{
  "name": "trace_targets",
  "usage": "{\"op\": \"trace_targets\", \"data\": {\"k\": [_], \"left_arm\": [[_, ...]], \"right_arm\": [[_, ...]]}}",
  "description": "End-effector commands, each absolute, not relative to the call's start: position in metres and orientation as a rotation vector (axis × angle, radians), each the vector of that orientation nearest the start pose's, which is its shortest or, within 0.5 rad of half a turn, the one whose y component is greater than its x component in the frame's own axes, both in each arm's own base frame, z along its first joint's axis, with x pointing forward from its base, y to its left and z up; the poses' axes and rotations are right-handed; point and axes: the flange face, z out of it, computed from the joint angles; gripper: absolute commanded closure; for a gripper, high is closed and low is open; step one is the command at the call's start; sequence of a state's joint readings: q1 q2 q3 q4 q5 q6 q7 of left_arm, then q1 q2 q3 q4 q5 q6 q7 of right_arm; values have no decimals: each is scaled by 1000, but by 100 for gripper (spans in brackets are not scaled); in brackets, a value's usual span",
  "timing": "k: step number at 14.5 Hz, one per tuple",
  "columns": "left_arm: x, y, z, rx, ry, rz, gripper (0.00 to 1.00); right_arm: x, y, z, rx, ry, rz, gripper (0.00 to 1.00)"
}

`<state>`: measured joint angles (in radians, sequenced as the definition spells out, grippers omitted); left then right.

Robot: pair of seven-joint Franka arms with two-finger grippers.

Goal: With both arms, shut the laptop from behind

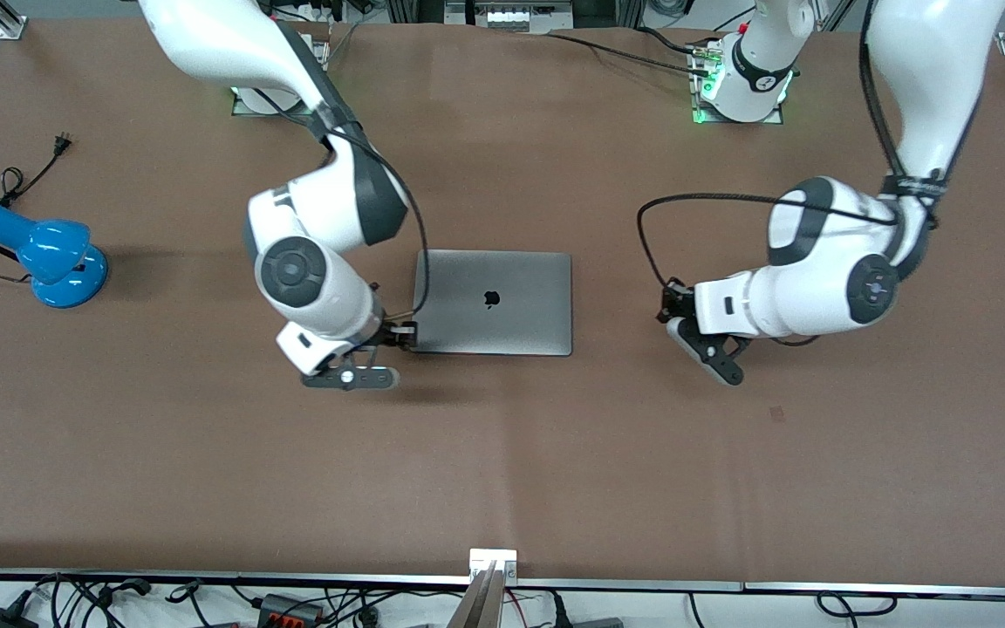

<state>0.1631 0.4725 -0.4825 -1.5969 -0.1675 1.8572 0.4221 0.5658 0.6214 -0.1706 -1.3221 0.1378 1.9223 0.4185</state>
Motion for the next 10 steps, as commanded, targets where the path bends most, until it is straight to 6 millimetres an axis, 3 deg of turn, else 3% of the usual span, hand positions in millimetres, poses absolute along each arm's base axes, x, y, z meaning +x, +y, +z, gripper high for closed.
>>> {"op": "trace_targets", "data": {"k": [1, 4, 6, 7, 9, 10], "left_arm": [[640, -152, 423, -3212, 1177, 389, 99], [639, -119, 464, -3081, 1061, 536, 98], [635, -103, 491, -3036, 907, 597, 93], [634, -95, 503, -3024, 812, 607, 73], [634, -86, 511, -3006, 723, 594, 17], [636, -81, 512, -3019, 657, 583, 1]], "right_arm": [[657, 272, 413, -3140, 109, 22, 0], [667, 210, 447, -3144, 118, 26, 0], [672, 179, 456, -3145, 73, 27, 0], [674, 157, 474, -3129, 114, -2, 0], [674, 120, 494, -3111, 169, -13, 0], [675, 96, 506, -3094, 192, -37, 0]]}}
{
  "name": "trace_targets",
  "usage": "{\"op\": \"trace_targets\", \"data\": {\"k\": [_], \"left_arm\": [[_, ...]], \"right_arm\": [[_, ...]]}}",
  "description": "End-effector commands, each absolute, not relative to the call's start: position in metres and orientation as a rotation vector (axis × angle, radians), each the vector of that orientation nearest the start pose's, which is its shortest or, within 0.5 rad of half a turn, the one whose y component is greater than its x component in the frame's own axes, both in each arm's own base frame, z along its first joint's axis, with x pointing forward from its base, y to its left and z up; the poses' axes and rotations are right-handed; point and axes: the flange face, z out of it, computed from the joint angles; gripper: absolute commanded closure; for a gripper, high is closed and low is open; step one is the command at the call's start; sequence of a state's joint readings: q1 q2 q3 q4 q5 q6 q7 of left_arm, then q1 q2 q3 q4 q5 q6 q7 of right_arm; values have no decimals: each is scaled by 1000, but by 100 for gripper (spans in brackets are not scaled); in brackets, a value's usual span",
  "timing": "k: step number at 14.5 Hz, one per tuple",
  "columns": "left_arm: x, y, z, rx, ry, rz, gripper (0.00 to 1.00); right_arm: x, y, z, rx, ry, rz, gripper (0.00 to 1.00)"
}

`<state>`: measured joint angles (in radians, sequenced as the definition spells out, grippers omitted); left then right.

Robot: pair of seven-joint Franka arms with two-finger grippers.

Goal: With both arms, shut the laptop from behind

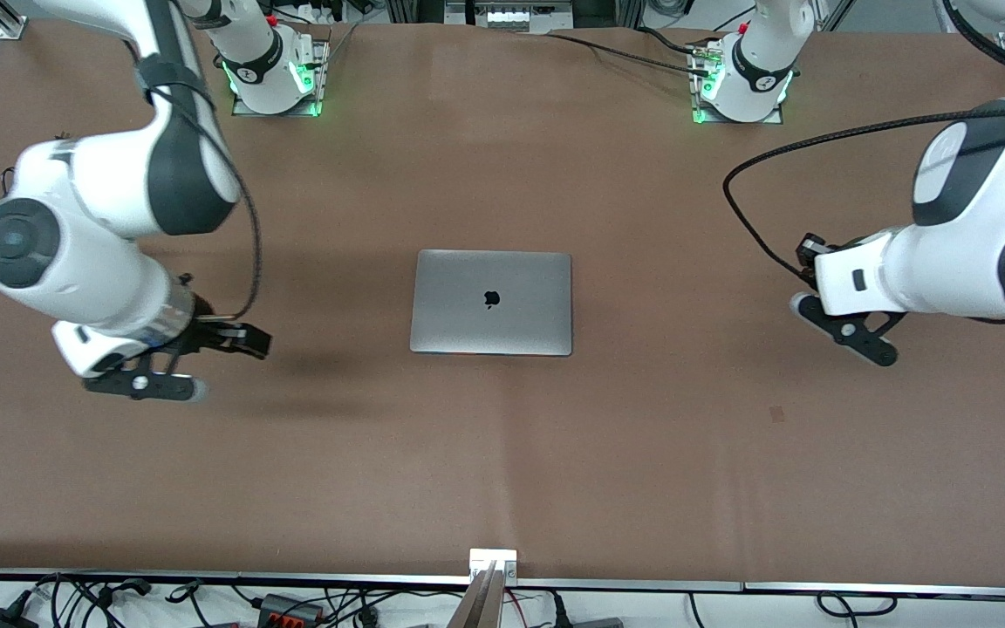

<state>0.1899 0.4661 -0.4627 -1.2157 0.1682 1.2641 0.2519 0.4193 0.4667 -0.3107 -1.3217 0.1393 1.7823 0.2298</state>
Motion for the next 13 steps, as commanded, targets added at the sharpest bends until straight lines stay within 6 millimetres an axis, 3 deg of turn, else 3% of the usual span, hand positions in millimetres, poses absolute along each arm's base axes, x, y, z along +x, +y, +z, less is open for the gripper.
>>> {"op": "trace_targets", "data": {"k": [1, 5, 8, 9, 11, 13], "left_arm": [[637, -75, 522, -3040, 551, 547, 0], [632, -87, 547, -3054, 279, 469, 0], [626, -86, 563, -3059, 273, 418, 0], [620, -97, 565, -3049, 273, 396, 0], [607, -90, 568, -3043, 207, 332, 0], [598, -62, 562, -3135, 73, 305, 0]], "right_arm": [[673, 84, 518, -3079, 192, -61, 0], [661, 16, 561, -3069, 171, -124, 0], [650, -29, 574, -3071, 79, -118, 0], [648, -36, 576, -3075, 48, -113, 0], [639, -39, 578, -3088, 33, -45, 0], [625, -39, 585, -3115, 33, -1, 0]]}}
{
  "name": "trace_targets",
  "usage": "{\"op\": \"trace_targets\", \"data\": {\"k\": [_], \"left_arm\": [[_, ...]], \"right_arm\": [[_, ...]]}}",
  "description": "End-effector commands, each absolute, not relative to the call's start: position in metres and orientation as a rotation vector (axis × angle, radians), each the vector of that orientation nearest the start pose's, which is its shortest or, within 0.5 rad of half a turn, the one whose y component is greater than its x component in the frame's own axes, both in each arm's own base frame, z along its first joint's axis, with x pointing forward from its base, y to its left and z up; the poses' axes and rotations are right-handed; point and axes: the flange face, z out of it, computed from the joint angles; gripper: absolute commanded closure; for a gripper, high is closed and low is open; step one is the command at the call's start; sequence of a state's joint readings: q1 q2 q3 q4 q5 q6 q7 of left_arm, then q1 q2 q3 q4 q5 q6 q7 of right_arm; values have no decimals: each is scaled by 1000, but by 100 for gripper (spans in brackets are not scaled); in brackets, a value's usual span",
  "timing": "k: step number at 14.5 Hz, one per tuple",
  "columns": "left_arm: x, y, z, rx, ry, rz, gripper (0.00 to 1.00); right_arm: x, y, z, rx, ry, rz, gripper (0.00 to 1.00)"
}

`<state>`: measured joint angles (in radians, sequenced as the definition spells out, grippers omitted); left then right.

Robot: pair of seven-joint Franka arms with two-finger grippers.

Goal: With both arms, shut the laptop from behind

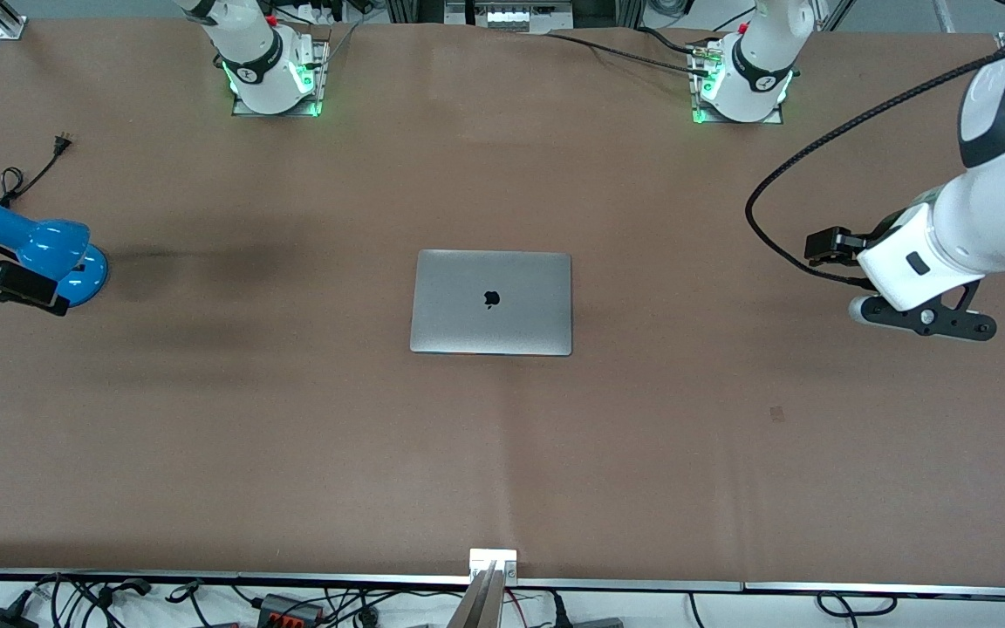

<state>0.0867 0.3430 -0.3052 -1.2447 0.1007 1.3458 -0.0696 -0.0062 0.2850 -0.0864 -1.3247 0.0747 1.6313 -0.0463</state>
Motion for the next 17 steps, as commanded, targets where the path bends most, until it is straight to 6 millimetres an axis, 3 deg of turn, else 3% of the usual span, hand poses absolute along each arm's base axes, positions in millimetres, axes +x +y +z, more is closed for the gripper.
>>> {"op": "trace_targets", "data": {"k": [1, 2, 5, 7, 9, 11, 14, 17], "left_arm": [[595, -53, 560, -3155, 23, 286, 0], [592, -37, 569, -3168, -28, 228, 0], [577, -36, 600, -3174, -15, 12, 0], [562, -32, 604, -3171, -14, 10, 0], [561, -25, 601, -3173, -32, -5, 0], [554, -36, 606, -3172, 1, -58, 0], [539, -54, 610, -3170, 48, -108, 0], [524, -49, 608, -3165, 37, -167, 0]], "right_arm": [[616, -38, 586, -3122, 29, 5, 0], [608, -38, 585, -3138, 29, 11, 0], [588, -39, 577, -3156, 27, 30, 0], [575, -39, 571, -3154, 29, 18, 0], [558, -40, 564, -3152, 31, -13, 0], [542, -39, 562, -3149, 31, -4, 0], [534, -39, 565, -3147, 26, 3, 0], [531, -39, 571, -3146, 34, -7, 0]]}}
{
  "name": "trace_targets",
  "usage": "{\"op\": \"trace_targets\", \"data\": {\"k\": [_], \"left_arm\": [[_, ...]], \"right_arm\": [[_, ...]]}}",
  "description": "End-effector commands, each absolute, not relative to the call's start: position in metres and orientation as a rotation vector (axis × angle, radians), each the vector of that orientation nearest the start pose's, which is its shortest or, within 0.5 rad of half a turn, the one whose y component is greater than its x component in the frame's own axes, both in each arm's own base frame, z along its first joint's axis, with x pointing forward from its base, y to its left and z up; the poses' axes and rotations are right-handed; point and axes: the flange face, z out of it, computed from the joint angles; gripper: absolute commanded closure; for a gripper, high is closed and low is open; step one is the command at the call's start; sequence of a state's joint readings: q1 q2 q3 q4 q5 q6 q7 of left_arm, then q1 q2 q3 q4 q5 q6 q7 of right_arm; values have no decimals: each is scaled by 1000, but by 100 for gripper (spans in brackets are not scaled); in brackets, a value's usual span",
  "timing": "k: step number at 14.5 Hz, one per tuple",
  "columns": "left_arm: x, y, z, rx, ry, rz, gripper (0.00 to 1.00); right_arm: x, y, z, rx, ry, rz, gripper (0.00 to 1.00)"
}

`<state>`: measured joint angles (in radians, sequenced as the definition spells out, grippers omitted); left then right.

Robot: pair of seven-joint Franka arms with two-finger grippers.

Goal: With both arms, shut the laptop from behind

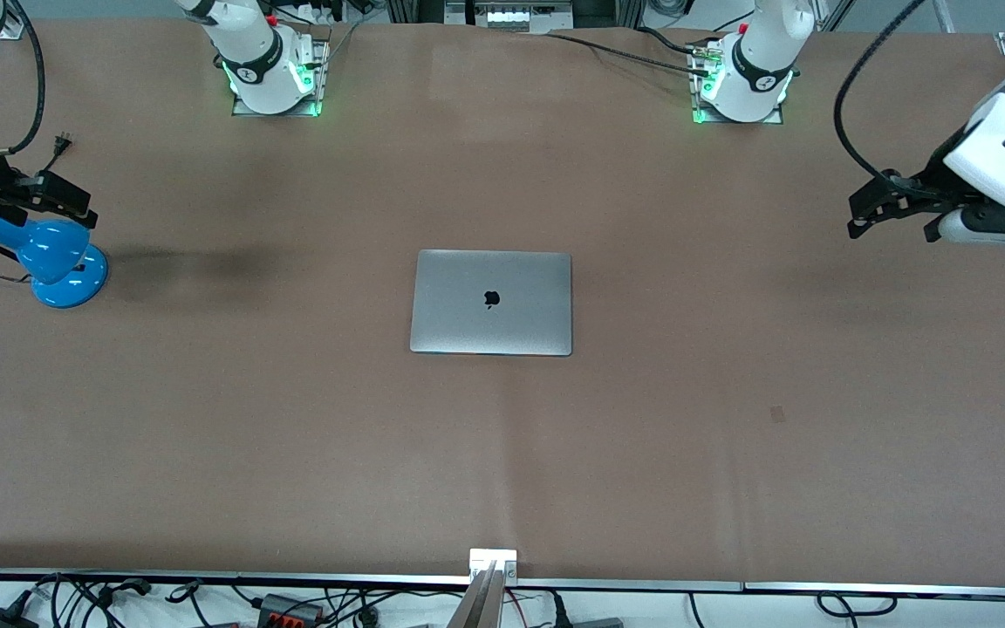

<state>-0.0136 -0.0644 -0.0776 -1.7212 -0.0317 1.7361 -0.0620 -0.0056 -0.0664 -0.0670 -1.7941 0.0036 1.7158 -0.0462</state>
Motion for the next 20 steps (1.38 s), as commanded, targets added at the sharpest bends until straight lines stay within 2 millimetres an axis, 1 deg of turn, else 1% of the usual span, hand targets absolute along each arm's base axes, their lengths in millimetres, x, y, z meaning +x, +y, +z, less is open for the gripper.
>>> {"op": "trace_targets", "data": {"k": [1, 2, 3, 6, 7, 11, 20], "left_arm": [[524, -50, 610, -3166, 42, -162, 0], [530, -48, 605, -3167, 32, -143, 0], [535, -50, 606, -3166, 30, -143, 0], [546, -53, 613, -3161, 46, -51, 0], [551, -53, 614, -3163, 47, -51, 0], [551, -57, 614, -3161, 59, -44, 0], [551, -57, 615, -3161, 57, -46, 0]], "right_arm": [[533, -39, 571, -3143, 39, -9, 0], [534, -38, 571, -3138, 40, -10, 0], [534, -39, 571, -3143, 39, -5, 0], [533, -42, 572, -3141, 47, -9, 0], [533, -42, 571, -3142, 46, -2, 0], [532, -39, 574, -3144, 17, -4, 0], [530, -39, 574, -3144, 20, 5, 0]]}}
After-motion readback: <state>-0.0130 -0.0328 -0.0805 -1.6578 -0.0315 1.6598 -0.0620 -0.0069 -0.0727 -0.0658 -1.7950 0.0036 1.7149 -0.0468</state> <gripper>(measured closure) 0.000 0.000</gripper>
